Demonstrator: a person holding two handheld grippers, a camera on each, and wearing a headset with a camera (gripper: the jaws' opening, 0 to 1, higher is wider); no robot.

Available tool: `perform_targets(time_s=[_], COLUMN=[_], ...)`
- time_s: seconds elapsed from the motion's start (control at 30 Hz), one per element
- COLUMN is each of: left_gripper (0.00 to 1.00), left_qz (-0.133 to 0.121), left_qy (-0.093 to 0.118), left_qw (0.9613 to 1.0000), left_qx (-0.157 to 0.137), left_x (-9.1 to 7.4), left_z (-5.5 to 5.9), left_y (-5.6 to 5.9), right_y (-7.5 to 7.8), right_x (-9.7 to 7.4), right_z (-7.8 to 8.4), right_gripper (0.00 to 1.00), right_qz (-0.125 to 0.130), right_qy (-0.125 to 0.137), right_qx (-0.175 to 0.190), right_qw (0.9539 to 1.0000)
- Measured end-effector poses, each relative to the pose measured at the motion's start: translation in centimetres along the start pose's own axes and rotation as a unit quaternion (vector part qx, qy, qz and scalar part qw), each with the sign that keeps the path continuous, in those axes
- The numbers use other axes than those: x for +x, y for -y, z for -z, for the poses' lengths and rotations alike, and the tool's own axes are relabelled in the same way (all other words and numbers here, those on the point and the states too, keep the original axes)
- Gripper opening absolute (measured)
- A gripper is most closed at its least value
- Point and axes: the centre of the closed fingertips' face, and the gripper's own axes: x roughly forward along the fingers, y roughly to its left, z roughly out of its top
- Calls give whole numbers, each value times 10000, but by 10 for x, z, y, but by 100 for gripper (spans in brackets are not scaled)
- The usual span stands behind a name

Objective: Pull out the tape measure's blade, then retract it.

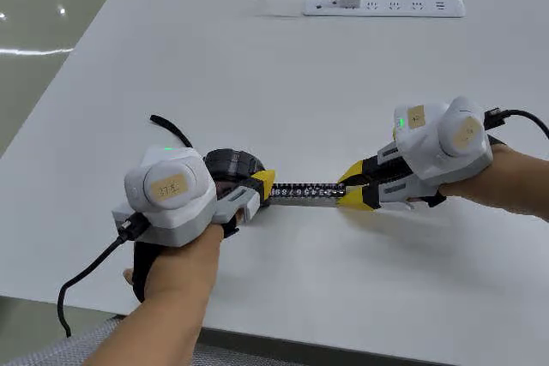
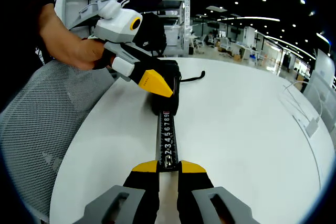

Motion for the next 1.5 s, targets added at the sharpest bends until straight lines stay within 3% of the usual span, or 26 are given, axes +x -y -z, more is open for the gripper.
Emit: perform_targets(time_s=[1.5], left_gripper=[56], left_qz=[-19], left_qy=[19], left_qw=[10000], left_qx=[6], left_x=[0], left_z=[0], left_y=[0], right_y=[2], right_x=[30], right_z=[-25], right_gripper=[8], right_qz=[-79], right_qy=[117], right_qx=[-81], right_qw=[9999])
